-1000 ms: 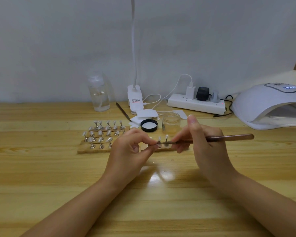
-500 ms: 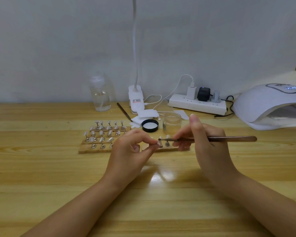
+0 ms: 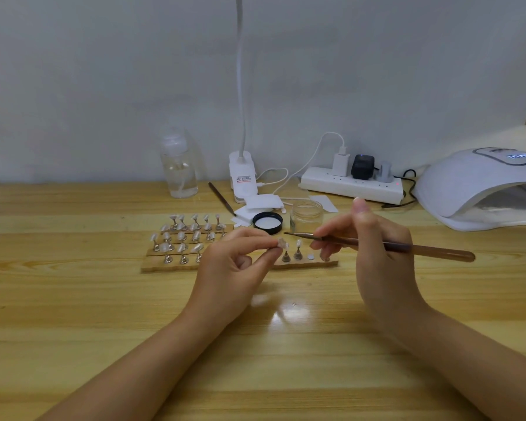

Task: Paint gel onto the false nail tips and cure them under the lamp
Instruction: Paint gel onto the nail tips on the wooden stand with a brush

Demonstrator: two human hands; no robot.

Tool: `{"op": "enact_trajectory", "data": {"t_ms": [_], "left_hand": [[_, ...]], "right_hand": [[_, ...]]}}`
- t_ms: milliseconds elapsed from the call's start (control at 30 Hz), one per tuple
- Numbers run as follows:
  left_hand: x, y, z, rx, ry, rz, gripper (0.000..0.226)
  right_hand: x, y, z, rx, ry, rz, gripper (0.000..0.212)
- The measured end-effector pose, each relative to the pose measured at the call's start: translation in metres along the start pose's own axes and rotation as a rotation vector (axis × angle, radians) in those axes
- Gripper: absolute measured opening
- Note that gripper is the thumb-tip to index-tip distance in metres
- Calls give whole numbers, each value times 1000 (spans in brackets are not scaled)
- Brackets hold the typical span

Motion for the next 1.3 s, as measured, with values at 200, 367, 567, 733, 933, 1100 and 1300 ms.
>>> {"op": "enact_trajectory", "data": {"t_ms": [200, 367, 567, 733, 933, 1100, 1300], "left_hand": [[0, 0, -1, 13, 18, -30, 21], [0, 1, -1, 21, 18, -41, 24], [-1, -1, 2, -8, -7, -47, 26], [-2, -1, 2, -35, -13, -42, 26], [-1, 3, 3, 7, -37, -15, 25], [-1, 5, 4, 17, -47, -11, 28], [-2, 5, 4, 19, -47, -14, 27]], "right_hand": [[-2, 2, 5, -43, -44, 25, 46], [-1, -1, 3, -46, -25, -23, 45], [-1, 1, 3, -39, -31, 4, 51], [1, 1, 7, -82, -60, 1, 47], [1, 0, 5, -80, -41, -18, 46], [2, 3, 5, -67, -45, 25, 51], [2, 3, 5, -92, -49, 21, 46]]}}
Point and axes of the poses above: each hand's wrist, its own x-axis towards the middle knuckle, its own z-axis out of the palm, y = z × x, the point moved 8 cm from there along x, towards the middle knuckle, and after that the axes turned 12 degrees about z, right-handed, at the moved point
